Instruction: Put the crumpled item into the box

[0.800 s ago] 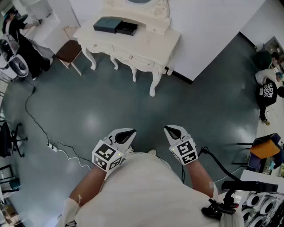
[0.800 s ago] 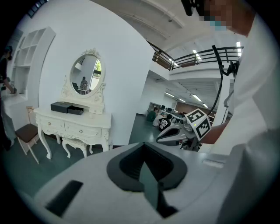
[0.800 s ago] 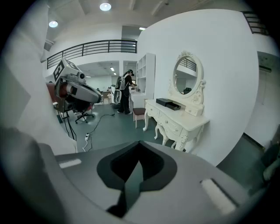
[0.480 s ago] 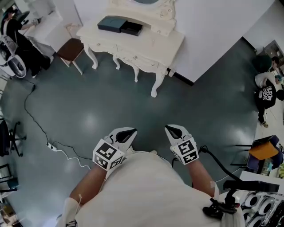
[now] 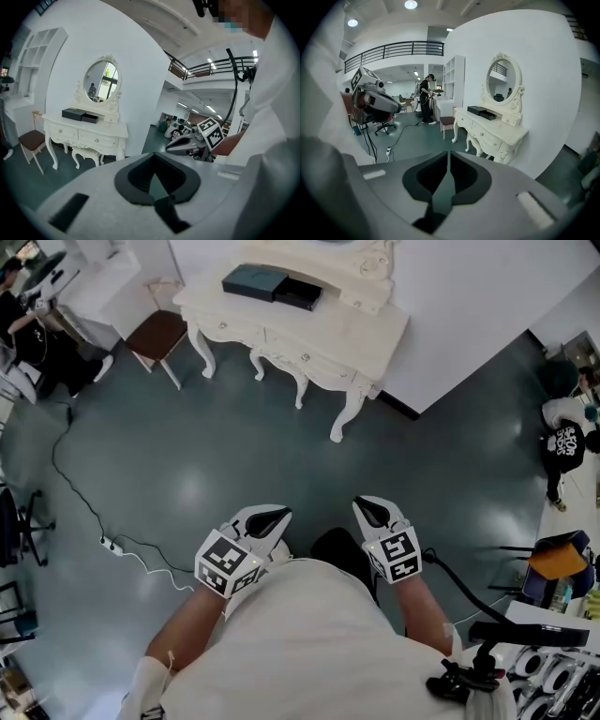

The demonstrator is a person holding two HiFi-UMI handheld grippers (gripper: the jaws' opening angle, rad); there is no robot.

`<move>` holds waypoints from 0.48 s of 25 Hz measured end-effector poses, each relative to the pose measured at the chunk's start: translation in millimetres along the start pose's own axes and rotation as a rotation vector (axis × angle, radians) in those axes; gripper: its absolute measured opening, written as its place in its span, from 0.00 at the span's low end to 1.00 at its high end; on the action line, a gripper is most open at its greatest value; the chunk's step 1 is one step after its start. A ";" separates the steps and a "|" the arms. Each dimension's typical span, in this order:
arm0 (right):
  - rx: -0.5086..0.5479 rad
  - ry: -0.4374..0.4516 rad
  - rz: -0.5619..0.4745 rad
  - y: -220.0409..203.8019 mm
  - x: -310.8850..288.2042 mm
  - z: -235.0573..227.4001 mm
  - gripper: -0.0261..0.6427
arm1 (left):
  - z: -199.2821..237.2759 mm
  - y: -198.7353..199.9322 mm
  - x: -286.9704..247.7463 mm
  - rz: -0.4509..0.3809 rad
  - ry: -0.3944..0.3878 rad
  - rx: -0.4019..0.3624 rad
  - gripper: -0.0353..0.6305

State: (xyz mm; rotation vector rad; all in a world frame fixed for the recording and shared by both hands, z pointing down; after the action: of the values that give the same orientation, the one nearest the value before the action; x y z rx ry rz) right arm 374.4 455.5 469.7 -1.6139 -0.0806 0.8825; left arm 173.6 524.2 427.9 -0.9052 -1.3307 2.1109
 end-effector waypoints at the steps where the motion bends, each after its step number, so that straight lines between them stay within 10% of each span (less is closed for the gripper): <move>1: -0.011 0.003 0.000 2.0 -6.2 1.5 0.09 | 6.2 0.2 2.1 -0.002 0.004 0.005 0.06; 12: 0.003 0.074 0.023 46.6 -112.1 -67.3 0.13 | 105.3 38.6 -35.2 -0.037 0.091 0.045 0.06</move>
State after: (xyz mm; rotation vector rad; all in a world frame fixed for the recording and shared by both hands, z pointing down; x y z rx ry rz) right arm 314.7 330.9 482.4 -1.6456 -0.0092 0.8392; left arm 116.6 421.7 434.8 -0.9387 -1.2404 2.0388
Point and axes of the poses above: the fingertips, and each gripper's own axes: x backward along the fingers, z to its left, y out of its top, the point moved 6 cm from there along x, backward along the fingers, and after that the axes turned 6 degrees about -z, right-handed, at the moved point
